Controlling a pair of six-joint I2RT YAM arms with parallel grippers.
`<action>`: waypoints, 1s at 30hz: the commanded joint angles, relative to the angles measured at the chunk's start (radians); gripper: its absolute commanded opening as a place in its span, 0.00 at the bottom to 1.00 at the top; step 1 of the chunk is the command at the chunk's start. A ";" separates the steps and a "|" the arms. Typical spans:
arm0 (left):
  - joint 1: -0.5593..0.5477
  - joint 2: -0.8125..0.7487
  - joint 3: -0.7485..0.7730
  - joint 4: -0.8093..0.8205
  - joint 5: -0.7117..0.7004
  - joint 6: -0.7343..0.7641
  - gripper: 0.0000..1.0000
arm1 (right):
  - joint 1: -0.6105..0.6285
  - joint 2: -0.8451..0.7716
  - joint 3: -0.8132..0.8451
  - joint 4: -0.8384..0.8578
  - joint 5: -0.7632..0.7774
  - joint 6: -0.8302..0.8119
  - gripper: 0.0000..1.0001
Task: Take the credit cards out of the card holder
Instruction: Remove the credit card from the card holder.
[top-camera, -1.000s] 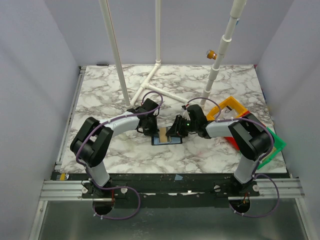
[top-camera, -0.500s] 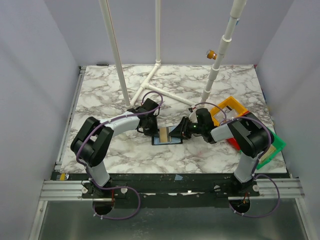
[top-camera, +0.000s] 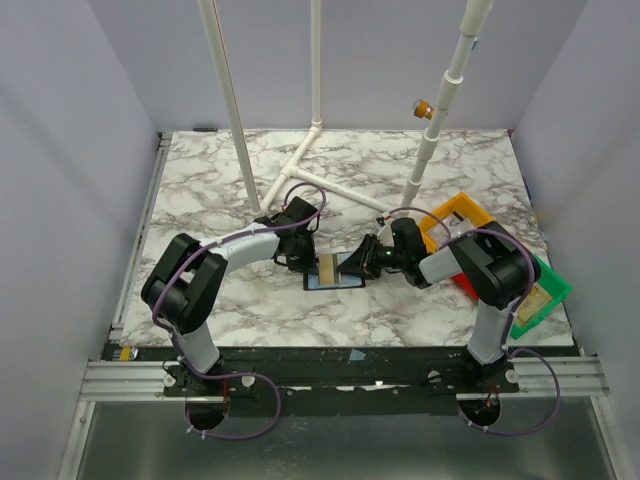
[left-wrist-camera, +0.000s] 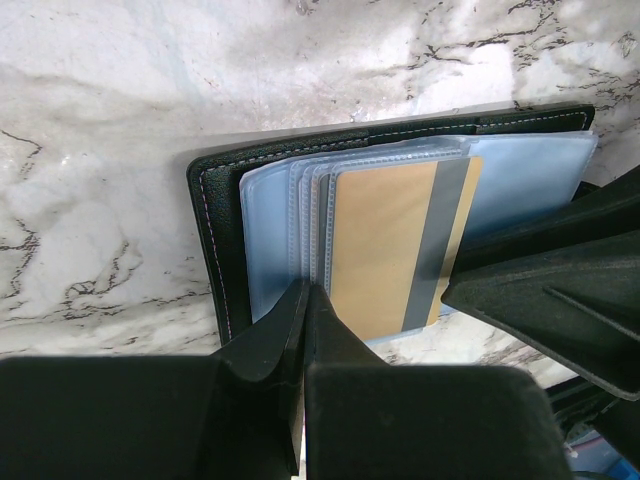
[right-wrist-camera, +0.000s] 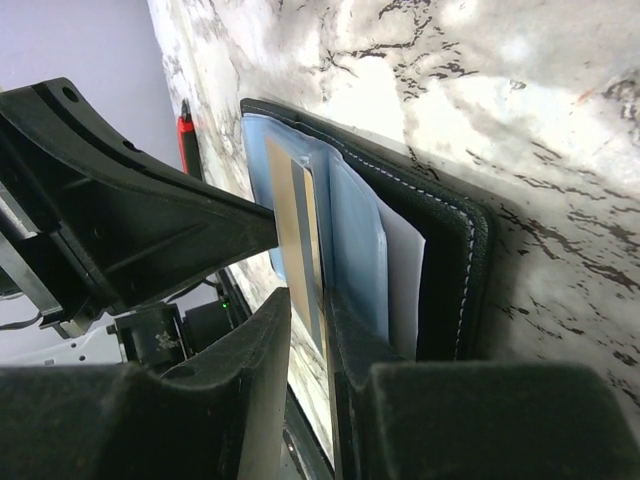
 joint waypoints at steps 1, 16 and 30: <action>-0.006 0.044 -0.017 -0.031 -0.044 0.006 0.00 | -0.003 0.026 0.020 -0.002 0.001 -0.009 0.23; -0.007 0.048 -0.012 -0.030 -0.036 0.008 0.00 | -0.003 0.052 0.067 -0.032 0.005 -0.016 0.19; -0.007 0.056 -0.010 -0.034 -0.031 0.009 0.00 | 0.006 0.036 0.079 -0.074 0.020 -0.046 0.04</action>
